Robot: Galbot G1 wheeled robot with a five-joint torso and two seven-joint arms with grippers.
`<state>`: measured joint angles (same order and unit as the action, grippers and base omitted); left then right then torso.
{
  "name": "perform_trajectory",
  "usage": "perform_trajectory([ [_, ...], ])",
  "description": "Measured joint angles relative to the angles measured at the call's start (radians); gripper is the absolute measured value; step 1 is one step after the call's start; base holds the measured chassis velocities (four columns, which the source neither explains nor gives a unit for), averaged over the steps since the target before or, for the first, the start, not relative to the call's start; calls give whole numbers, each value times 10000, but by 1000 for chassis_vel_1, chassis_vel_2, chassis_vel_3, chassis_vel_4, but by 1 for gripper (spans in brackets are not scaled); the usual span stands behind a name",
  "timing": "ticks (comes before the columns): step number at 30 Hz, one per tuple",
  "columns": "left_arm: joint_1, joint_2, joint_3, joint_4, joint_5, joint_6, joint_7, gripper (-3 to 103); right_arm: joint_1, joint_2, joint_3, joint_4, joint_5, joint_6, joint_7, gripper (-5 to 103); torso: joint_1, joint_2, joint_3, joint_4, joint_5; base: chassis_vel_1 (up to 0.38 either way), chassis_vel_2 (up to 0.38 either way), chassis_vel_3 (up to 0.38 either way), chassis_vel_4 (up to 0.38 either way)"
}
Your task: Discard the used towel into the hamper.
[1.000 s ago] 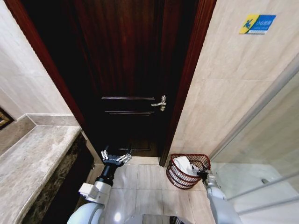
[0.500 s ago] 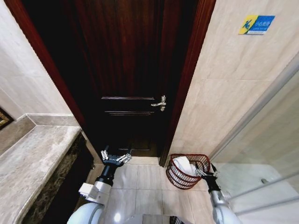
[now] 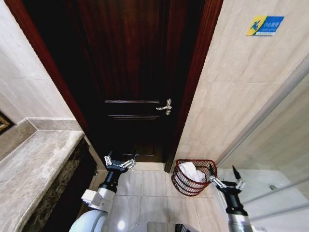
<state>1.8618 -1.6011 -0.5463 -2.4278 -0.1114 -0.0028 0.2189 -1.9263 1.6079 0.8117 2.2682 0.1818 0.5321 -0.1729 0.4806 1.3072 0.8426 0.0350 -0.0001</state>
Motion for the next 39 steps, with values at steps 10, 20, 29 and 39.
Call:
perform_trajectory([
  [10,1,0,0,0,1,0,0,100,-285,1,6,1511,-32,523,-32,100,0,0,0,-2,1,0,0,0,0],
  [20,0,2,0,0,0,0,0,100,0,47,67,2405,-63,623,-195,100,0,0,0,-2,-1,0,0,0,0],
  [29,0,1,0,0,0,0,0,100,472,30,33,2349,-206,756,-638,100,0,0,0,-1,2,-96,-94,99,86],
  [39,0,1,0,0,0,0,0,100,474,16,169,2340,-40,1347,-774,100,0,0,0,-1,-2,-47,-37,34,38],
])
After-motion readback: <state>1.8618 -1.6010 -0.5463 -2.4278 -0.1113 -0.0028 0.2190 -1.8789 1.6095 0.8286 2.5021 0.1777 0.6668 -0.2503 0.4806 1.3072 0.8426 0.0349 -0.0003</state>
